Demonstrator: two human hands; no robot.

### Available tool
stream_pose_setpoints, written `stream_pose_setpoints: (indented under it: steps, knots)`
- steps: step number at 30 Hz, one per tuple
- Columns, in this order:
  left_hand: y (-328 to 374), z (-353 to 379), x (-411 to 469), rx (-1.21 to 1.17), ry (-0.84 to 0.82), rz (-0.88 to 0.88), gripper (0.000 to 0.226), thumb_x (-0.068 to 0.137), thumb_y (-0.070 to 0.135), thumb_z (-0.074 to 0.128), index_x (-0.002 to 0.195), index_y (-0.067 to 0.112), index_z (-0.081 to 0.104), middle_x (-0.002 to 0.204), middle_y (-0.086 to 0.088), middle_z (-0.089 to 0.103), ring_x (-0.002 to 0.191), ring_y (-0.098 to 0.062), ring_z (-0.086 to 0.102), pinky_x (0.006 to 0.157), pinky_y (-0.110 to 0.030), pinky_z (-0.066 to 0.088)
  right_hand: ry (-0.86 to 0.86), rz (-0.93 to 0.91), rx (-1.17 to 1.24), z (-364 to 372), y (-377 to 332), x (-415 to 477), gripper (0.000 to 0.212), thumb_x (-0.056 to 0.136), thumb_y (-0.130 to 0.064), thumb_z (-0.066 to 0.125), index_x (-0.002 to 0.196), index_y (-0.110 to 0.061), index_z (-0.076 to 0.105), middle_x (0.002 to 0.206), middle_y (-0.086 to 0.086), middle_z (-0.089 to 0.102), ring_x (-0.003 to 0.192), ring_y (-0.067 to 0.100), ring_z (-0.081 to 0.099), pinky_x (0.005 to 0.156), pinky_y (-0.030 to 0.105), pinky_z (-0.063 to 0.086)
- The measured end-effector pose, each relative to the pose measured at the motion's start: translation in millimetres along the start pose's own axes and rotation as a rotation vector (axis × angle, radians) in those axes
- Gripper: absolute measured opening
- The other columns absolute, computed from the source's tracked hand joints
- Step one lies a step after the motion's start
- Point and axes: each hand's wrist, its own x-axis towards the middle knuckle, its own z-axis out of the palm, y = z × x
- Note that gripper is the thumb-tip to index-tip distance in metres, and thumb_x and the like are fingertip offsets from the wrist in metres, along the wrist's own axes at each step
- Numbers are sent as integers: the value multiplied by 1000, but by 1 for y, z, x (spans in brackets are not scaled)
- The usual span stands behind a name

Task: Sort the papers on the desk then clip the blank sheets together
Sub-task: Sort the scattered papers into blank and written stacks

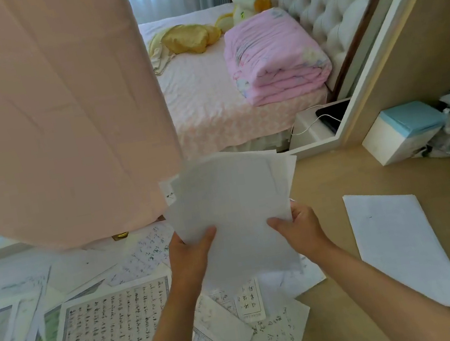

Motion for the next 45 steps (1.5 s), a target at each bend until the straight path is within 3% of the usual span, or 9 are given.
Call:
stream_pose_setpoints:
  steps: [8,14,20,26,32,34,37,41,45]
  knots:
    - [2,-22,-22,63,10,99,51,71,22,87,110,38,57,104,10,68,92,-8,68,74,-30,58,-96,-1,55,5,7,-32,48,77,-2,80,117,-20,62,106,-4,74,98,13,71,83,32,58]
    - [14,-17,-34,37,25,184,30,78,21,81,99,31,60,96,7,70,88,-14,69,61,-20,54,49,-25,8,12,-1,-42,28,81,-4,76,101,-21,67,95,-3,73,93,18,71,78,29,58]
    - [27,-19,-33,52,-25,339,56,69,22,87,108,40,52,103,16,65,95,0,62,76,-21,54,0,-53,105,6,-11,-41,57,63,-11,89,111,-23,60,107,5,70,97,22,68,75,36,58]
    - [36,-8,-32,50,44,442,14,85,28,73,95,24,63,92,11,67,91,-4,61,84,-22,44,-8,-54,82,18,-13,-41,56,71,0,84,111,-27,55,107,-1,61,95,16,62,68,26,56]
    - [38,-5,-21,-65,76,396,16,95,8,54,100,23,59,91,5,68,86,-15,64,78,-23,46,-28,-41,39,20,-1,-33,42,78,6,71,110,-19,60,106,1,61,95,20,61,72,32,55]
    - [34,-10,-17,-47,17,427,14,94,16,61,106,23,58,98,2,67,91,-18,64,81,-23,47,-2,-20,2,22,4,-30,32,81,5,69,106,-15,64,102,-1,66,98,24,64,78,35,55]
    - [24,-29,-6,-18,-106,399,43,80,35,73,117,27,52,109,1,66,101,-17,63,86,-28,51,72,38,37,22,-2,-27,20,83,-3,72,101,-11,68,95,3,72,92,25,68,72,31,55]
    - [7,-39,-1,122,-183,283,47,76,29,82,113,35,55,114,12,65,102,-6,65,79,-29,57,117,-21,97,19,-5,-30,28,83,-3,74,104,-18,64,96,-1,72,88,14,68,69,23,53]
    - [-24,-29,-11,209,-105,259,32,87,17,72,109,31,54,105,13,64,97,-4,65,71,-20,55,36,30,7,30,23,-38,52,80,-2,72,124,-22,53,112,-4,67,105,14,65,86,34,55]
